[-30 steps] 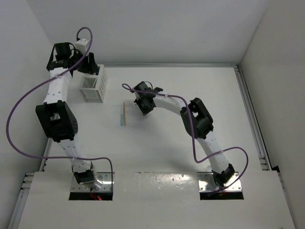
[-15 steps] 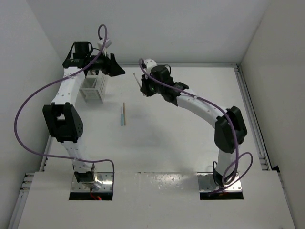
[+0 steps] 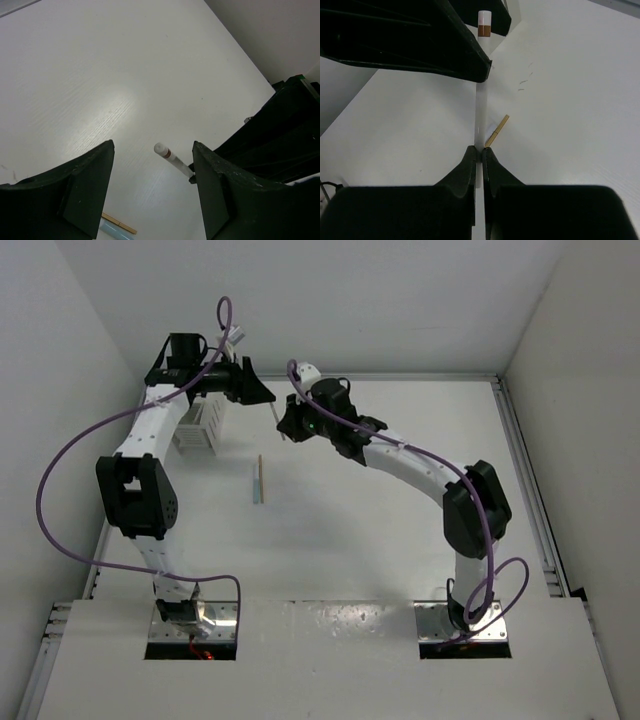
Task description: Organize the makeup
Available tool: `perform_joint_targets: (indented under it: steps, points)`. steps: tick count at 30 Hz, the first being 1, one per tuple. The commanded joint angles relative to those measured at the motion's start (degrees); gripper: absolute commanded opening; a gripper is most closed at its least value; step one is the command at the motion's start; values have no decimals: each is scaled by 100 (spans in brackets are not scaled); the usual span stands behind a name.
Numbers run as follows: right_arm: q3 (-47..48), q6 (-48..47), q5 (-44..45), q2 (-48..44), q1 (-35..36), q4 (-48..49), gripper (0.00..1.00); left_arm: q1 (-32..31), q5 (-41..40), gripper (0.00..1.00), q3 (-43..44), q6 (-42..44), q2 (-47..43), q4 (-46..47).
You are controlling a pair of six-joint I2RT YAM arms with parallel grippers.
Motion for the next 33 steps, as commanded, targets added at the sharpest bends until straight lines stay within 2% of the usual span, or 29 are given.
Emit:
perform_joint_targets:
  steps: [1,4,6,7,9,10,13,16,19,20,21,22,24,25,26,29,30,31,33]
  points:
    - [186,94,-101,-29,55,315,0,-72,406,69,-87,-279,-300,378]
    - [151,129,39,-38,56,315,0,-72,548,68,-88,-279,-300,379]
    - [125,138,40,-38,47,403,0,-72,548,63,-149,-279,-300,440]
    - [151,138,5,-3,47,438,0,-72,496,54,-210,-349,-300,441]
    - [264,217,-39,93,38,430,0,-72,495,44,-211,-419,-300,520]
    - [335,252,-100,155,47,430,0,-133,495,35,-272,-472,-300,581]
    - [467,314,-136,260,38,430,0,-133,557,21,-325,-525,-300,634]
    - [467,340,-171,322,47,421,0,-133,557,14,-325,-587,-300,748]
    - [441,402,-250,349,47,430,0,-133,557,1,-378,-710,-300,879]
    - [415,393,-268,349,29,438,0,-133,557,0,-378,-710,-300,880]
    - [388,454,-311,357,12,447,5,-133,557,0,-378,-710,-300,880]
    - [371,481,-338,357,-23,447,34,-133,487,0,-378,-710,-300,880]
    - [231,516,-330,287,-67,482,65,41,434,0,-378,-606,-300,932]
    - [186,508,-268,261,-85,491,87,112,234,0,-326,-544,-300,933]
    - [56,499,-233,226,-163,483,100,191,101,0,-325,-474,-300,933]
    - [-225,350,-110,-81,-243,430,100,542,-873,0,-159,62,-431,863]
    - [-288,314,-75,-143,-269,421,100,622,-1224,0,42,481,-432,758]
    - [-358,210,13,-204,-296,395,100,683,-1958,0,148,720,-432,444]
    - [-683,139,127,-459,-322,316,100,754,-2753,0,246,1169,-432,187]
